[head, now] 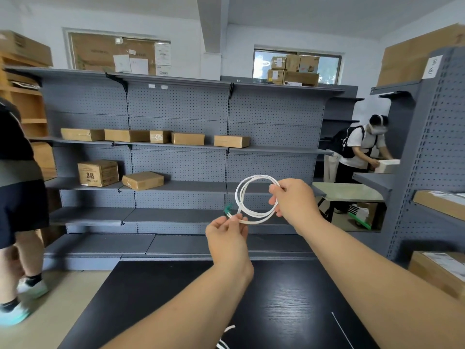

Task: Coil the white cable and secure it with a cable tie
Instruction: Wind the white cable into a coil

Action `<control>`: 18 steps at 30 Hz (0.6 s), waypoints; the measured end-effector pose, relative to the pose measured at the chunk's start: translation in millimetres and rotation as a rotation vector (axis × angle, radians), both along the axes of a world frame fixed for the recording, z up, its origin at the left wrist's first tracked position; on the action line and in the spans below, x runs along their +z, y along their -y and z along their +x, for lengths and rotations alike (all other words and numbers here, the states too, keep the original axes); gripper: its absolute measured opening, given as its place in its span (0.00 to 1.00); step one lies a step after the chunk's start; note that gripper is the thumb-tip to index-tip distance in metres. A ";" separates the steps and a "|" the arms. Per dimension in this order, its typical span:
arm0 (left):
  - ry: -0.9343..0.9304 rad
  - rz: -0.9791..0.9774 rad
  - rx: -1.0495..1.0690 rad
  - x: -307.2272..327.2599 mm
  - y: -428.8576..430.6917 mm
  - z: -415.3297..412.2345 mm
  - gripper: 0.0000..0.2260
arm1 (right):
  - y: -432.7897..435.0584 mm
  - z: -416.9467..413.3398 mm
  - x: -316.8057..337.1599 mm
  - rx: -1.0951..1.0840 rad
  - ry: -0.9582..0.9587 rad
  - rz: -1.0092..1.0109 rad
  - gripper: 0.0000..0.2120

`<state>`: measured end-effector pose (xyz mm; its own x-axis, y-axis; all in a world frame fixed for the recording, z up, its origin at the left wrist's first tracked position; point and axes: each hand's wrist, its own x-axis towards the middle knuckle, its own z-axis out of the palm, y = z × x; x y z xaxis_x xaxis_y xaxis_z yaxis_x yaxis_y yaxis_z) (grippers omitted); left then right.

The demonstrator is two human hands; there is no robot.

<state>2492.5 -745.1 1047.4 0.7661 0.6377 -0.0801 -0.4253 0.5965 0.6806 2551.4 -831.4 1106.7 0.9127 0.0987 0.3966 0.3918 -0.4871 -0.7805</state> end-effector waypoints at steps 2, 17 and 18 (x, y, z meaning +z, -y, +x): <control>0.028 0.049 0.013 4.1 -1.8 0.7 0.07 | -0.8 -0.3 -0.4 0.004 -0.010 0.015 0.13; 0.064 0.123 0.010 17.2 -16.3 6.8 0.13 | -11.4 -6.3 -10.0 0.070 -0.010 0.020 0.12; 0.074 0.133 -0.010 18.1 -17.6 5.8 0.14 | -11.2 -6.1 -10.8 0.068 -0.013 0.019 0.12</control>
<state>2498.3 -727.5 1065.4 0.7734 0.6309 0.0612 -0.4715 0.5081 0.7207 2545.3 -820.2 1095.9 0.9091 0.1534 0.3874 0.4136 -0.4448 -0.7944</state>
